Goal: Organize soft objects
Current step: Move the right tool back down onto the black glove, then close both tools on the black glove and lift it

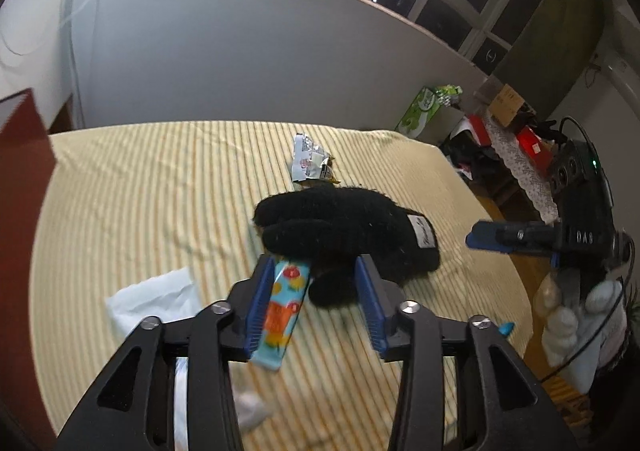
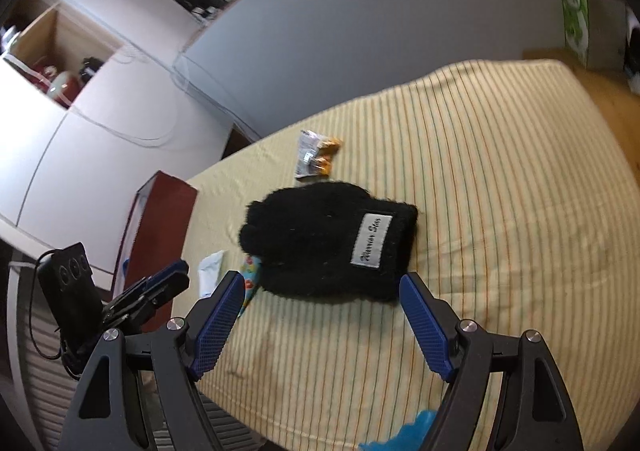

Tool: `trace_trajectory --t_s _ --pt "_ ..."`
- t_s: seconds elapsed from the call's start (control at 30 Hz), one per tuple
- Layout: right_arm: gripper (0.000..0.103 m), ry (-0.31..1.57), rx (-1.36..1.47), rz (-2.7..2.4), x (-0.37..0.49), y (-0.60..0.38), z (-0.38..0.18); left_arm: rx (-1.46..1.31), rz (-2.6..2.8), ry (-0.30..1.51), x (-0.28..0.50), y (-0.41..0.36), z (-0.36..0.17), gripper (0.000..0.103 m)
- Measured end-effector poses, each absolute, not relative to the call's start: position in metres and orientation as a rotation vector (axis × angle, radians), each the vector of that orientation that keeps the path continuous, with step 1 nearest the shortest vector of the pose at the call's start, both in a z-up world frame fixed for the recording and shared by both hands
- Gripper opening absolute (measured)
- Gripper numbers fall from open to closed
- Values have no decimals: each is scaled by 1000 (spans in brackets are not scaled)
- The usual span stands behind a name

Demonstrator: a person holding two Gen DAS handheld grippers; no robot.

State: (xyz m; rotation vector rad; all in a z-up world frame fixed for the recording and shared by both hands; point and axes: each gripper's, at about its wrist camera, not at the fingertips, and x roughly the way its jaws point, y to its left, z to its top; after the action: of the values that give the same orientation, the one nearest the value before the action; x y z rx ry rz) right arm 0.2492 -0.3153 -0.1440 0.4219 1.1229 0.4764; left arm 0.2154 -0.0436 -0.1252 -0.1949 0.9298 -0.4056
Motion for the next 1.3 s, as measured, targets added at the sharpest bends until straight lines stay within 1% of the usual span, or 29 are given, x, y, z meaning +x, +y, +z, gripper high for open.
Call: trace_trajectory --t_s 0.13,0.2,0.43,0.57,0.6,0.67,0.73,0.8,0.83,0.87,0.9,0.97,1.0,1.07,1.17,1.3 --pt "76 1165 441 472 264 -311 -163 -223 -380 989 242 -49 -142 49" --pt "76 1170 434 468 270 -308 -168 -240 -361 1010 251 -49 -149 55" --pt "76 1193 419 462 285 -301 -178 -234 -347 1057 268 -60 -161 56" --pt "76 1209 411 465 288 -295 -183 -216 -340 1043 269 -66 -161 56" --pt "74 1215 406 466 289 -293 -185 -212 -336 1037 269 -66 -160 56" --pt "60 1231 380 459 288 -289 -188 -188 -318 1018 268 -70 -158 56" --pt "56 1228 363 447 288 -288 -189 -170 -316 994 267 -72 -155 54" --pt "49 1224 362 441 288 -288 -188 -147 -311 969 264 -73 -152 45" --pt "44 1220 364 436 288 -289 -188 -142 -316 960 263 -74 -150 42" --pt "37 1215 366 427 288 -291 -187 -139 -318 952 263 -75 -149 36" --pt "34 1211 368 419 287 -293 -187 -134 -322 944 262 -77 -148 30" --pt "26 1207 372 417 285 -296 -186 -131 -333 935 262 -82 -147 21" --pt "25 1205 370 420 284 -297 -186 -130 -338 936 263 -84 -147 18" --pt "17 1198 361 422 281 -297 -185 -132 -346 933 264 -86 -147 17" --pt "14 1171 349 432 276 -299 -180 -140 -359 926 262 -86 -145 14" --pt "12 1149 324 444 269 -296 -173 -148 -372 910 258 -86 -138 14"
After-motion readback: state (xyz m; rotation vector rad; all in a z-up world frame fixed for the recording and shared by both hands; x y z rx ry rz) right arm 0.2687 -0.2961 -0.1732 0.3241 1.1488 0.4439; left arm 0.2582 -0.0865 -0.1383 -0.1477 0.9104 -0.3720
